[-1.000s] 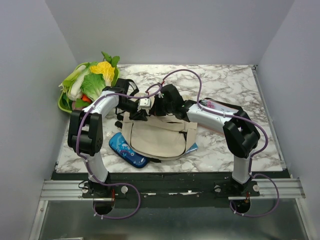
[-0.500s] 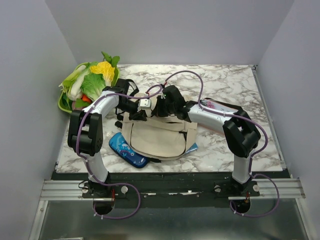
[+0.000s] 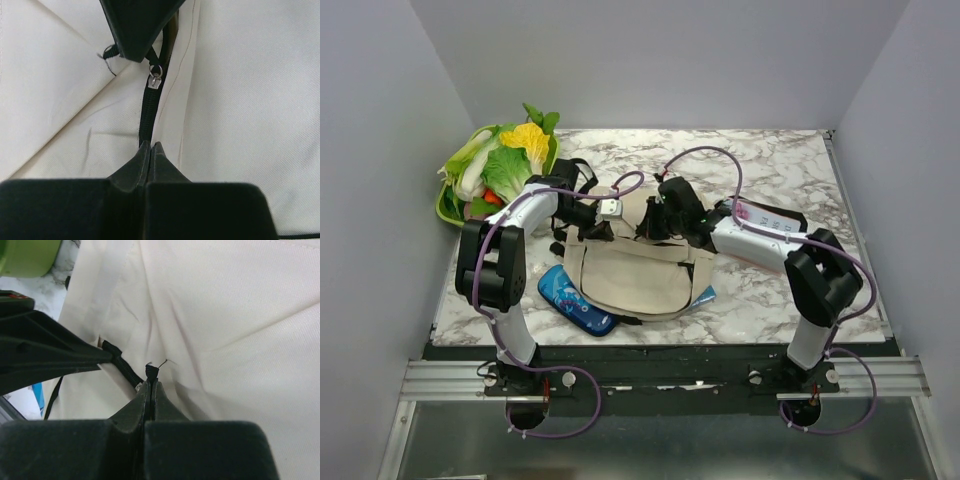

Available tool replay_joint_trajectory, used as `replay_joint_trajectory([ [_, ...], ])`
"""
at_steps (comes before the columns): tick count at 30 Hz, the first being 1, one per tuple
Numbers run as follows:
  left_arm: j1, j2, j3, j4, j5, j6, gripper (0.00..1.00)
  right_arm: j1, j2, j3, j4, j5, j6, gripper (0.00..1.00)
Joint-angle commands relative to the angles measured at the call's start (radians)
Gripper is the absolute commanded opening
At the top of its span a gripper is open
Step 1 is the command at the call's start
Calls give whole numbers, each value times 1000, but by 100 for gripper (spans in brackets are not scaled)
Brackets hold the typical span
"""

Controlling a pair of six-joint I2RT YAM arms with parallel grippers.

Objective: Pack the student bag
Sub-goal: Zip the student bag at the center of the board.

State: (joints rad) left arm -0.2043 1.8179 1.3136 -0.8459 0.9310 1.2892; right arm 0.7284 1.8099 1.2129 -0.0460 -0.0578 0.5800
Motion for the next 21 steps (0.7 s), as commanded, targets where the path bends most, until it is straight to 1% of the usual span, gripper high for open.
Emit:
replay_joint_trajectory([
  [1,8,-29,-22,15,-35,-7,0,-14,-81,-42,-5,52,-34,1],
  [2,9,-29,-22,15,-38,-7,0,-15,-92,-50,-6,85,-38,1],
  [8,9,-38,-24,19,-44,-11,0,-38,-165,-148,-49,144,-54,1],
  [15,9,-48,-17,19,-49,-27,0,-84,-253,-254,-54,170,-58,1],
  [21,9,-84,-27,68,-58,-88,0,-122,-302,-280,-61,187,-78,1],
])
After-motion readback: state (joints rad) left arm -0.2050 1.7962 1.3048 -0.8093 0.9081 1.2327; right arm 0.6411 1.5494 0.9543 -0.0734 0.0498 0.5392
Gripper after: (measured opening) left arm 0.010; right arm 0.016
